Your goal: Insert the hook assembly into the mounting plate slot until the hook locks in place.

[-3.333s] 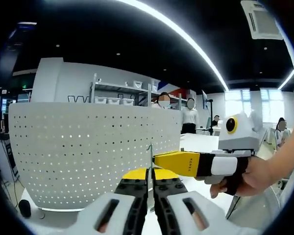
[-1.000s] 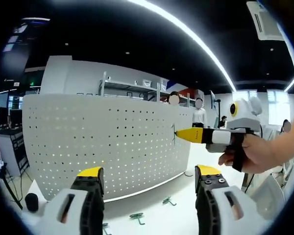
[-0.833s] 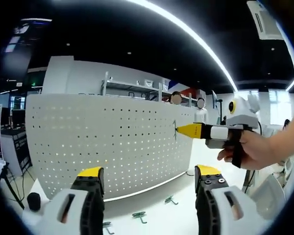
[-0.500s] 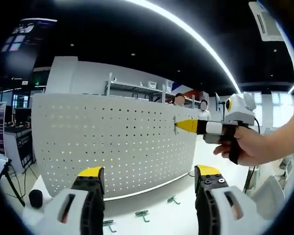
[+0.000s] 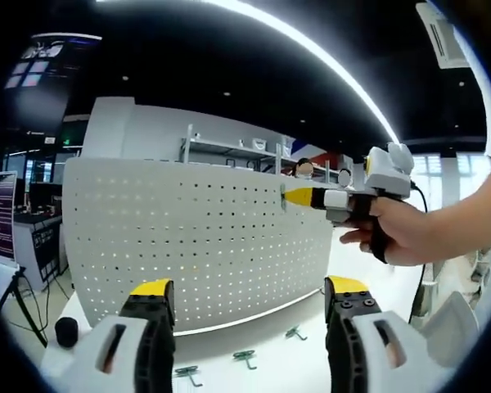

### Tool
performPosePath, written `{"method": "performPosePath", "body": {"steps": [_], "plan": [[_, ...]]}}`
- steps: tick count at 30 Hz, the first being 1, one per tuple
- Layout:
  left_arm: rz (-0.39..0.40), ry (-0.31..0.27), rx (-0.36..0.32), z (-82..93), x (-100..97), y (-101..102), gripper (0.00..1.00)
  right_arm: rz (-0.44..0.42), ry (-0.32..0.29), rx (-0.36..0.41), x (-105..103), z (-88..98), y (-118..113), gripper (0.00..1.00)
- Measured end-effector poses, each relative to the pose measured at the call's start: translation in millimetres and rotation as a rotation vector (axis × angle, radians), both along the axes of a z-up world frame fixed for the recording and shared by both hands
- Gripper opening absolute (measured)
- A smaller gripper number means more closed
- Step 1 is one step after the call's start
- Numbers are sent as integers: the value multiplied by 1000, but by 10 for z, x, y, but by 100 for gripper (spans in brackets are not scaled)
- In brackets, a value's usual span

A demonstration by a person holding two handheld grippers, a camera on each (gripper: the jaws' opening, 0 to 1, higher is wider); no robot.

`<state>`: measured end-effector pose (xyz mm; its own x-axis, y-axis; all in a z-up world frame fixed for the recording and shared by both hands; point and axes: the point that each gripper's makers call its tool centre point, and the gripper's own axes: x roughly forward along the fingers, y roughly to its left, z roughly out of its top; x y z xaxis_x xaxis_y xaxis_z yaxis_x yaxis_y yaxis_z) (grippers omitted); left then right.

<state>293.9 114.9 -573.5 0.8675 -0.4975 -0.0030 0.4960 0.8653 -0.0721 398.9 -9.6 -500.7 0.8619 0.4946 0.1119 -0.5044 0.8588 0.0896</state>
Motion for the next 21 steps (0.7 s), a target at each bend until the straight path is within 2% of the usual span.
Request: {"method": "performPosePath", "body": {"steps": [10, 15, 21], "plan": [[19, -3, -19, -25, -21, 90, 76, -80, -5, 14, 258, 63, 80, 1], [30, -6, -36, -20, -24, 149, 76, -105, -17, 1, 353, 70, 150, 1], [34, -4, -43, -39, -23, 180, 76, -126, -17, 25, 453, 89, 232, 1]]}}
